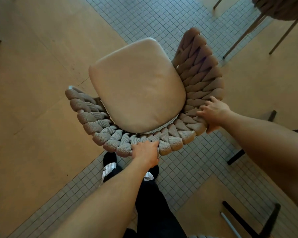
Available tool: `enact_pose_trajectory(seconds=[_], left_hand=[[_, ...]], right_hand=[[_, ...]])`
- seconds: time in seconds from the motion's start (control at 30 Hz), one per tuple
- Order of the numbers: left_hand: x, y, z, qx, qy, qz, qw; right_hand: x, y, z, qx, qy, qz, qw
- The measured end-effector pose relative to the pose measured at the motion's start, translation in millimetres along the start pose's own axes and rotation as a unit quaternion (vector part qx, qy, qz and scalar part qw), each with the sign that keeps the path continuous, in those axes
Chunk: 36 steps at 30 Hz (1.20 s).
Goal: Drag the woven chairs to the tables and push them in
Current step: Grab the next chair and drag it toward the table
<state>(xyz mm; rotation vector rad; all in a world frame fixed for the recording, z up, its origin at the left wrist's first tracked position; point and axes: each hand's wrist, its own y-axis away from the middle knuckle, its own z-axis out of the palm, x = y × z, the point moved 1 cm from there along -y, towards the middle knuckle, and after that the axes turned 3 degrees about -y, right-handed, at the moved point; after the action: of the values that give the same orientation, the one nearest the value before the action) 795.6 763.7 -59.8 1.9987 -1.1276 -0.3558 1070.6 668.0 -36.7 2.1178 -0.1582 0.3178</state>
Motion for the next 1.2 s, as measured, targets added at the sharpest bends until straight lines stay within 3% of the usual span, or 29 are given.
enact_pose_trajectory(seconds=[0.27,0.6,0.9,1.2], left_hand=[[-12.6,5.9,5.1,0.054,-0.031,0.023,0.998],[-114.5,20.3,-7.5,0.064,-0.193,0.087,0.975],[-198.6,5.8,-57.4,0.070,-0.310,0.062,0.946],[-229.3,-20.3,-104.2,0.078,-0.382,0.031,0.920]], right_hand=[[-16.3,16.1,-6.1,0.006,-0.025,-0.005,1.000],[-131.7,48.0,-14.6,-0.006,-0.189,0.051,0.981],[-225.5,45.7,-71.2,-0.002,-0.340,0.094,0.936],[-268.3,23.1,-115.6,0.000,-0.420,0.105,0.901]])
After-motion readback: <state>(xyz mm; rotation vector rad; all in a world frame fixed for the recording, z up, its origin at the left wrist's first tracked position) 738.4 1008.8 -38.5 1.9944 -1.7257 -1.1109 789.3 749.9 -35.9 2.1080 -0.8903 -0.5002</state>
